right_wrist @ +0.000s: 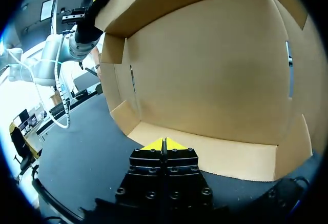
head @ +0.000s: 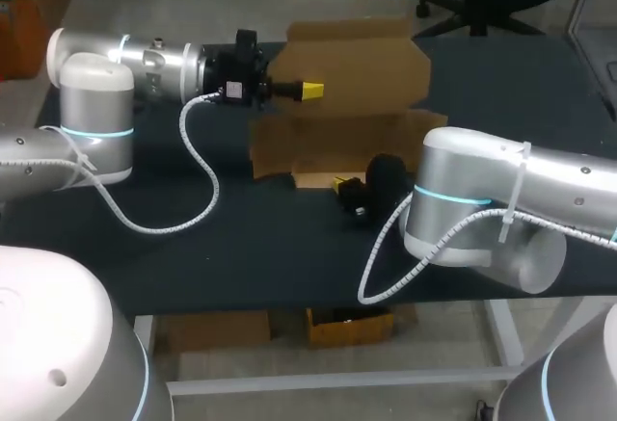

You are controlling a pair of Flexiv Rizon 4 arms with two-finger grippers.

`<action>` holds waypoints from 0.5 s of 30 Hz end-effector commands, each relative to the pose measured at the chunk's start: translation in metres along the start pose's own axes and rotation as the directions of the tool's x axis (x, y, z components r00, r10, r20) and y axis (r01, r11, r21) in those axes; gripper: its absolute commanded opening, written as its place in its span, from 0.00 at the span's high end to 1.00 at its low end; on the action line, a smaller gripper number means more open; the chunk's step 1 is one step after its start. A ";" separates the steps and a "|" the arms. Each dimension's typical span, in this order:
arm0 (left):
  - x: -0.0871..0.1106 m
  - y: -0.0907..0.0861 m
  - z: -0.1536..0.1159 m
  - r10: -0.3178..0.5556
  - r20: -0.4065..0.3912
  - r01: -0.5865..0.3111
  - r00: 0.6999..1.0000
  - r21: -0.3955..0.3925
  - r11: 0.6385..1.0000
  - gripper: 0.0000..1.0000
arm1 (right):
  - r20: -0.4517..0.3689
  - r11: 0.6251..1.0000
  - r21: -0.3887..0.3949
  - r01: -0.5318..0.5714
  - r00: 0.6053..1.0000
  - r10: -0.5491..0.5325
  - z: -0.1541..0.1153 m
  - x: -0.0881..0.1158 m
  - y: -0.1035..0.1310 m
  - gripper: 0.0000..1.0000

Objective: Assemble the packaging by folding the flat box into shape, placing the metal phone stand inside, and closing the box properly

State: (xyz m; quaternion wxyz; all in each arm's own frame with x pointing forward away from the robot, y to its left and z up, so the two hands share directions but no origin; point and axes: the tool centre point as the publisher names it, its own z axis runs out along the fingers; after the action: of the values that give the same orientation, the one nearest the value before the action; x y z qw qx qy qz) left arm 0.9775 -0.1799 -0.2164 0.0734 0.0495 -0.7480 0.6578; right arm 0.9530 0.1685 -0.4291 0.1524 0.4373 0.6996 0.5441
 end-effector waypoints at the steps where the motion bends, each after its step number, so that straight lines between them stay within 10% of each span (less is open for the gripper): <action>1: 0.000 0.006 0.003 -0.003 -0.006 0.003 1.000 0.000 1.000 1.00 | 0.005 1.000 0.000 0.000 1.000 0.000 0.005 0.000 -0.004 1.00; 15: 0.004 0.013 0.006 -0.011 -0.004 0.011 1.000 -0.007 1.000 1.00 | 0.005 1.000 0.000 0.000 1.000 0.000 0.005 0.000 -0.004 1.00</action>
State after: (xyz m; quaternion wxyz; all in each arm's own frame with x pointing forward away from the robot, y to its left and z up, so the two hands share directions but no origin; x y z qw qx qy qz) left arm 0.9719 -0.1826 -0.2241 0.0784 0.0520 -0.7504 0.6542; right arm 0.9533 0.1688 -0.4289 0.1525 0.4379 0.6993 0.5441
